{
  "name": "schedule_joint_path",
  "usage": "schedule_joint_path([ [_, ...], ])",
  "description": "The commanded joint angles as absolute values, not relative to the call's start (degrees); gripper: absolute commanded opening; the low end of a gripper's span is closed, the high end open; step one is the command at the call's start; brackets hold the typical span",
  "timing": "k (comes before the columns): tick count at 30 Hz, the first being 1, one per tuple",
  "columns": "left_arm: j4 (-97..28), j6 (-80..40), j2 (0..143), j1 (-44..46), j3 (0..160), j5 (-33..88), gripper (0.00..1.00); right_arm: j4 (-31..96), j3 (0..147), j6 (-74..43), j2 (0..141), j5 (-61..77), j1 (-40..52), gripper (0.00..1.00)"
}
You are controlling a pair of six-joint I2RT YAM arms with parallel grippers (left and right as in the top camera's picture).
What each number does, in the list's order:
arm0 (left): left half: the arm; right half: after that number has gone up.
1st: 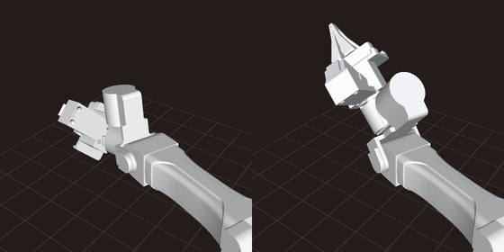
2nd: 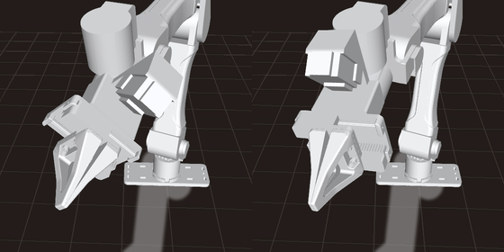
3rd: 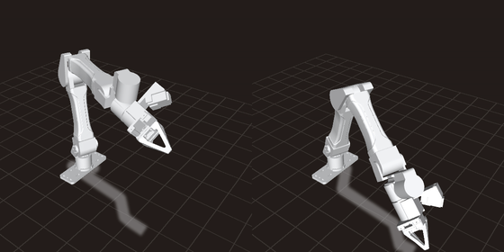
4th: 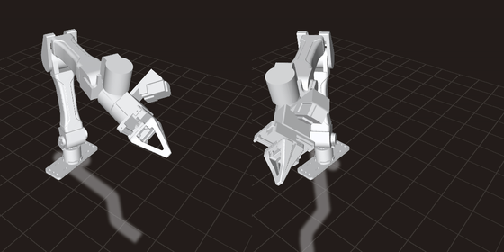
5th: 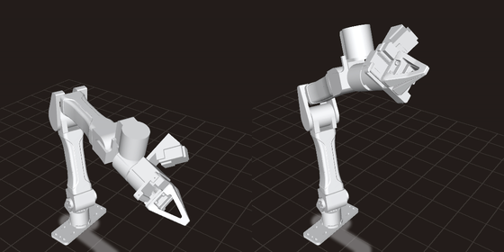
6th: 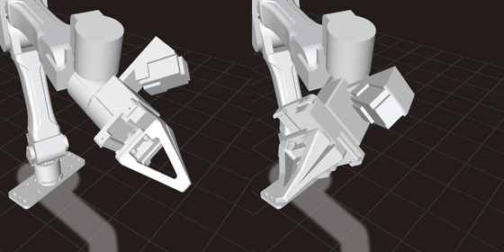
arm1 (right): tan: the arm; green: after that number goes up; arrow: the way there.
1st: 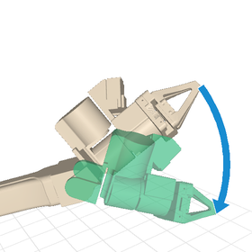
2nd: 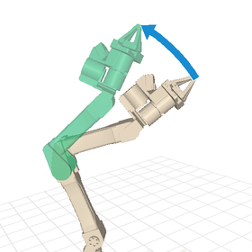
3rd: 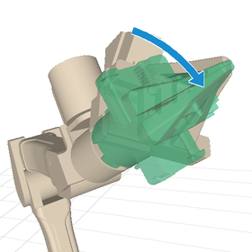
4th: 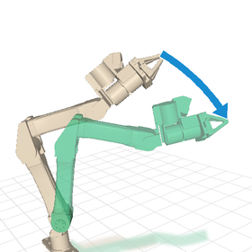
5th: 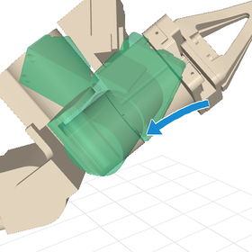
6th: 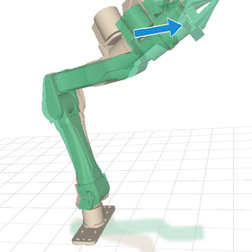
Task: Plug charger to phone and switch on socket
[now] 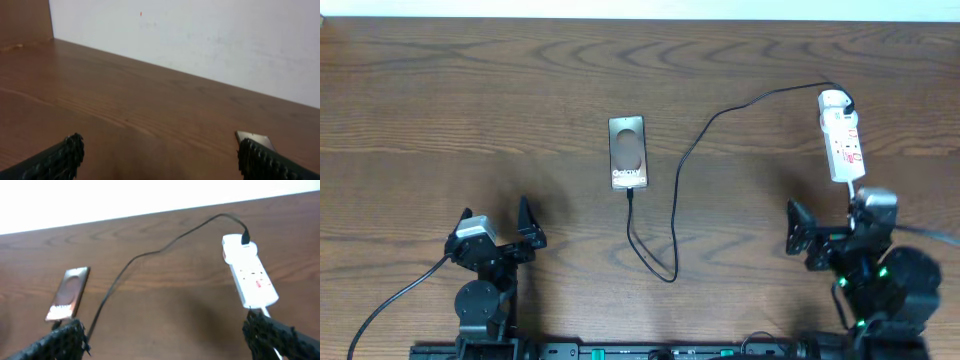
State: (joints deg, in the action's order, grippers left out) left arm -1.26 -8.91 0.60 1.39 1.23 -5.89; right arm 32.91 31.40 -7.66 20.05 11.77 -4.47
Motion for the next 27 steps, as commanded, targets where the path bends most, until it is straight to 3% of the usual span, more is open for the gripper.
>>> schedule_joint_path([
  [1,-3.6,-7.9,0.3,1.3,0.2,-6.7,1.0,29.0,24.1,-14.9,14.0,11.0,-4.0,0.99],
  [10,-3.6,-7.9,0.3,1.3,0.2,-6.7,1.0,13.7,5.7,-15.9,0.5,11.1,-4.0,0.99],
  [17,-3.6,-7.9,0.3,1.3,0.2,-6.7,1.0,2.3,0.2,-12.4,0.3,10.7,-3.1,0.99],
  [27,-3.6,-7.9,0.3,1.3,0.2,-6.7,1.0,3.6,0.3,-7.2,0.3,9.3,-1.4,0.99],
])
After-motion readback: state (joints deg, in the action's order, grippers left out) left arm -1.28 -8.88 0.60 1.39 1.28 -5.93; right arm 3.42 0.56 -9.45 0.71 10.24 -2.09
